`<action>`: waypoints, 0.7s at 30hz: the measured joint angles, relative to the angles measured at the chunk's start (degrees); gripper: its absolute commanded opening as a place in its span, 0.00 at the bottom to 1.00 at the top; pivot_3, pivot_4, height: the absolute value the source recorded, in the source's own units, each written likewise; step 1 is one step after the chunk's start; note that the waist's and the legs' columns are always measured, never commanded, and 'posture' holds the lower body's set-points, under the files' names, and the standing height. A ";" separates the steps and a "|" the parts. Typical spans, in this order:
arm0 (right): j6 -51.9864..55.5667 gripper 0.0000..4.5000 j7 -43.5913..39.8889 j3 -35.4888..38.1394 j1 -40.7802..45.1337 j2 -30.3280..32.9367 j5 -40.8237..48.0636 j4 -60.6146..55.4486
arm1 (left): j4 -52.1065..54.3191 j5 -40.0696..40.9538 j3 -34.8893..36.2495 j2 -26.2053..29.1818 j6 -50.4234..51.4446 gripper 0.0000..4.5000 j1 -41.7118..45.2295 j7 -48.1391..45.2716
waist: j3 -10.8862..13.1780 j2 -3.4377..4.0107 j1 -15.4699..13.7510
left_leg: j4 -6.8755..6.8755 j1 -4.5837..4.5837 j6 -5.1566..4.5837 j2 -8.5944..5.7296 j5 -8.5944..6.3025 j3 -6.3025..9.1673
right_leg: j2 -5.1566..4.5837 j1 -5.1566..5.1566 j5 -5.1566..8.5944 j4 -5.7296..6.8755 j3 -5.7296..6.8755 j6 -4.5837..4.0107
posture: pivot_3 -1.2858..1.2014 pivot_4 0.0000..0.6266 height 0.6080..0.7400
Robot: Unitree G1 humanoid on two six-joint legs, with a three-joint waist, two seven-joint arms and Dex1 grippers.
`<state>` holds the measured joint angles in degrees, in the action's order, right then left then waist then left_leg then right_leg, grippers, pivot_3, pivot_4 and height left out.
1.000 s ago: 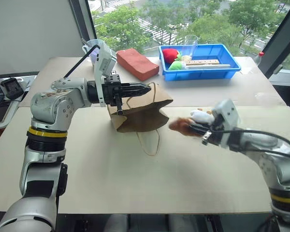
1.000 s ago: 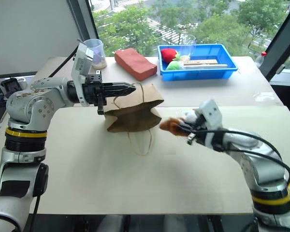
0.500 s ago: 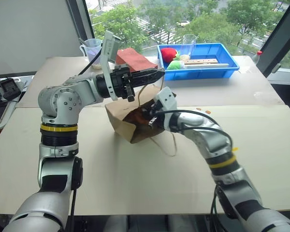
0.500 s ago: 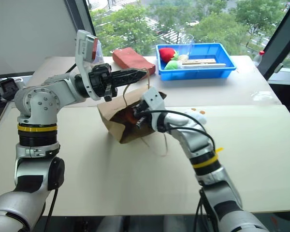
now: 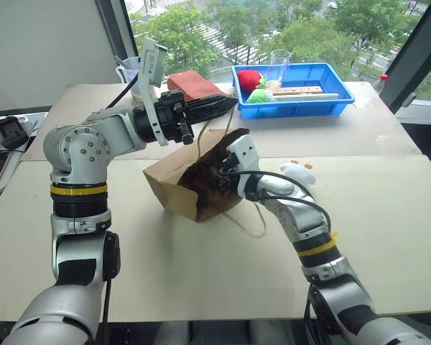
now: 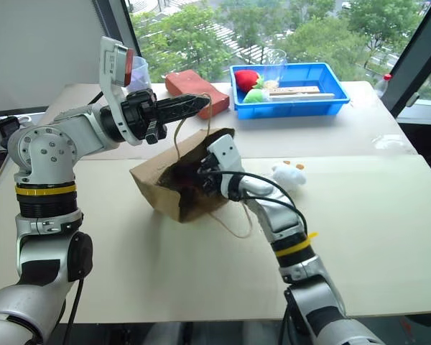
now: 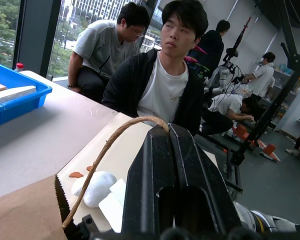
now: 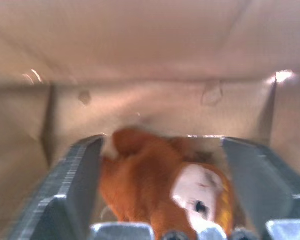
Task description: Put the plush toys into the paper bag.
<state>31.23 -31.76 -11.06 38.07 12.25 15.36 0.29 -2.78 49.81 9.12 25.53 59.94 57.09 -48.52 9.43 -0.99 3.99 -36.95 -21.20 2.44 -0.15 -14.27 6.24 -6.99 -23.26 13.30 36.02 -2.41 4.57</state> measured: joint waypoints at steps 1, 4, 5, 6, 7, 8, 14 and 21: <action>1.02 1.00 -0.66 0.78 -0.45 1.21 0.90 -2.19 | 0.40 -0.01 -0.02 0.31 -0.06 0.00 -0.44 -0.16 | 0.00 0.00 -0.05 | 0.00 0.01 -0.06 0.00 -0.04 0.00 | 0.00 0.00 0.00 0.03 0.00 0.00 | 0.52 0.24 1.00; 4.60 1.00 -3.28 3.86 -2.93 7.76 3.40 -9.43 | 0.60 -0.23 -0.06 1.63 -0.13 0.00 -1.43 -0.78 | 0.00 0.00 -0.42 | -0.01 0.00 -0.12 0.00 -0.07 0.00 | 0.00 0.04 0.00 -0.01 0.01 0.00 | 0.52 0.24 1.00; 5.31 1.00 -4.36 4.34 -4.02 10.12 3.75 -10.88 | 0.62 -0.23 -0.09 1.76 -0.20 0.00 -1.45 -1.02 | 0.00 0.00 -0.61 | -0.01 0.00 -0.13 -0.02 -0.08 0.00 | 0.00 0.05 0.00 -0.03 0.01 0.00 | 0.52 0.24 1.00; 5.92 1.00 -6.26 4.95 -6.24 14.06 4.02 -12.81 | 0.62 -0.28 -0.21 1.95 -0.44 0.00 -1.45 -1.34 | 0.00 0.00 -0.95 | -0.01 0.00 -0.16 -0.01 -0.09 0.00 | 0.00 0.09 0.00 -0.08 0.01 0.00 | 0.52 0.24 1.00; 6.30 1.00 -7.42 5.44 -7.89 16.56 3.99 -13.52 | 0.62 -0.31 -0.23 2.49 -0.74 0.00 -1.59 -1.64 | 0.00 -0.01 -1.08 | -0.01 0.00 -0.17 -0.01 -0.10 -0.01 | 0.00 0.09 0.00 -0.12 0.01 0.00 | 0.52 0.24 1.00; 6.59 1.00 -8.29 6.29 -9.47 18.70 4.00 -13.71 | 0.60 -0.47 -0.27 3.00 -1.03 0.00 -1.62 -1.83 | 0.00 -0.01 -1.16 | -0.01 -0.01 -0.18 -0.01 -0.10 -0.02 | 0.00 0.08 0.00 -0.15 0.00 0.00 | 0.52 0.24 1.00; 1.63 1.00 -5.20 12.71 -11.68 26.88 -1.97 0.43 | 0.60 -0.70 -1.27 3.75 -1.96 0.00 -1.83 -3.34 | 0.01 -0.03 -1.41 | -0.10 0.02 -0.17 -0.01 -0.10 -0.11 | -0.01 0.10 0.01 -0.29 -0.05 -0.01 | 0.52 0.24 1.00; -6.06 0.82 -3.04 10.87 -6.60 23.17 -7.13 17.10 | 0.52 -0.93 -2.65 3.82 -2.38 0.00 -1.82 -4.19 | 0.01 -0.02 -0.51 | -0.09 0.05 -0.15 0.00 -0.08 -0.11 | 0.00 0.08 0.02 -0.25 -0.07 -0.02 | 0.52 0.24 1.00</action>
<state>25.17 -34.80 -0.20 31.48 35.42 8.22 17.39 -2.25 48.88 6.47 29.36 57.56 55.27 -52.70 9.44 -1.01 3.47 -37.04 -21.15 2.28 -0.15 -14.35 6.13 -6.99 -23.18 13.31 35.77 -2.49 4.54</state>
